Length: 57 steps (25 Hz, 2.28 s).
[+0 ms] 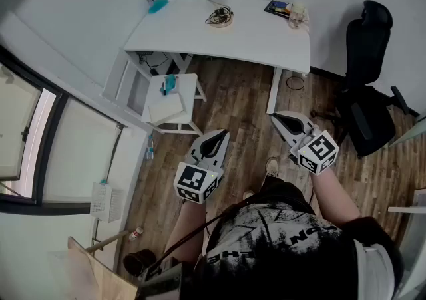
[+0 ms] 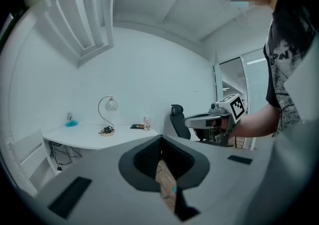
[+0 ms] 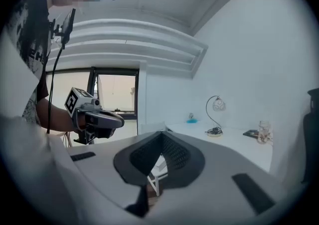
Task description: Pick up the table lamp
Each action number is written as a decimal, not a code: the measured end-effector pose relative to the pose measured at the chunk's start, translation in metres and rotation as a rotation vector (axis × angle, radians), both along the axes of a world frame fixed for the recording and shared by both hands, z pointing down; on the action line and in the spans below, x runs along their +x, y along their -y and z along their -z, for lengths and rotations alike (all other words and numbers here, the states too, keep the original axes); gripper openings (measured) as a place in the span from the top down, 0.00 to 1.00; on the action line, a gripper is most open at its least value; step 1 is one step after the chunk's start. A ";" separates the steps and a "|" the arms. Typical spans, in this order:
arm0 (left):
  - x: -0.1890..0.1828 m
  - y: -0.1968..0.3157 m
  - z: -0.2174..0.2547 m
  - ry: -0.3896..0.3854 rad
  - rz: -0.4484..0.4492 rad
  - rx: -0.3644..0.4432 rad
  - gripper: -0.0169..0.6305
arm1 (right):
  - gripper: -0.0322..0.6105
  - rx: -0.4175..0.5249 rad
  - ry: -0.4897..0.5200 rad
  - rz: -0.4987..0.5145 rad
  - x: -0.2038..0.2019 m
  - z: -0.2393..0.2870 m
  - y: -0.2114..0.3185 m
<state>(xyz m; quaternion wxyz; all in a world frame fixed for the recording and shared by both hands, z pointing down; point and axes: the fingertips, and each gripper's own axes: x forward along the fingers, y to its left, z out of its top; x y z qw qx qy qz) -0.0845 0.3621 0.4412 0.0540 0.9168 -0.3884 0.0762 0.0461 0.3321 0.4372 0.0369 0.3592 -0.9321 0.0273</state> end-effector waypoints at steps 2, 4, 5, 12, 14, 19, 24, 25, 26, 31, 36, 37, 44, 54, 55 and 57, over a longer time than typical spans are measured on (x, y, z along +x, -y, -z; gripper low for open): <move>-0.003 -0.004 0.001 -0.006 0.009 -0.001 0.95 | 0.92 -0.006 -0.002 0.007 -0.003 -0.001 -0.005; -0.006 -0.006 0.001 -0.009 0.014 0.000 0.95 | 0.92 -0.005 -0.008 0.012 -0.006 0.001 -0.009; -0.007 -0.006 0.002 -0.009 0.016 0.001 0.95 | 0.92 -0.002 -0.012 0.014 -0.008 0.002 -0.010; -0.010 -0.010 0.003 -0.003 0.016 0.009 0.95 | 0.92 0.025 0.024 0.007 -0.009 0.014 -0.017; -0.009 -0.009 0.004 -0.004 0.014 0.009 0.95 | 0.92 0.023 0.046 0.011 -0.009 0.018 -0.018; -0.006 -0.010 -0.001 0.004 0.004 -0.004 0.95 | 0.92 0.016 0.028 0.015 -0.012 0.013 -0.020; -0.005 -0.003 -0.008 0.008 0.009 -0.016 0.95 | 0.92 0.016 0.023 0.017 -0.012 0.005 -0.012; -0.004 0.000 -0.010 0.008 0.014 -0.018 0.95 | 0.92 0.015 0.023 0.020 -0.011 0.003 -0.009; -0.004 0.004 -0.011 0.008 0.019 -0.021 0.95 | 0.92 0.013 0.023 0.024 -0.010 0.001 -0.005; -0.001 0.037 -0.014 0.010 0.042 -0.030 0.95 | 0.92 -0.004 0.028 0.032 -0.003 -0.008 0.030; 0.007 0.084 -0.011 0.001 0.067 -0.036 0.95 | 0.92 0.007 0.025 0.064 0.010 -0.004 0.085; 0.009 0.094 -0.011 0.003 0.073 -0.040 0.95 | 0.92 0.011 0.023 0.070 0.014 -0.002 0.097; 0.027 0.162 -0.007 -0.030 0.116 -0.063 0.95 | 0.92 0.001 0.015 0.114 0.036 0.003 0.170; 0.073 0.241 -0.014 -0.017 0.165 -0.088 0.95 | 0.92 -0.014 0.025 0.162 0.082 0.002 0.254; 0.076 0.248 -0.013 -0.016 0.172 -0.085 0.95 | 0.92 -0.011 0.024 0.168 0.086 0.002 0.261; 0.082 0.260 -0.013 -0.014 0.185 -0.080 0.95 | 0.92 -0.008 0.025 0.178 0.092 0.001 0.274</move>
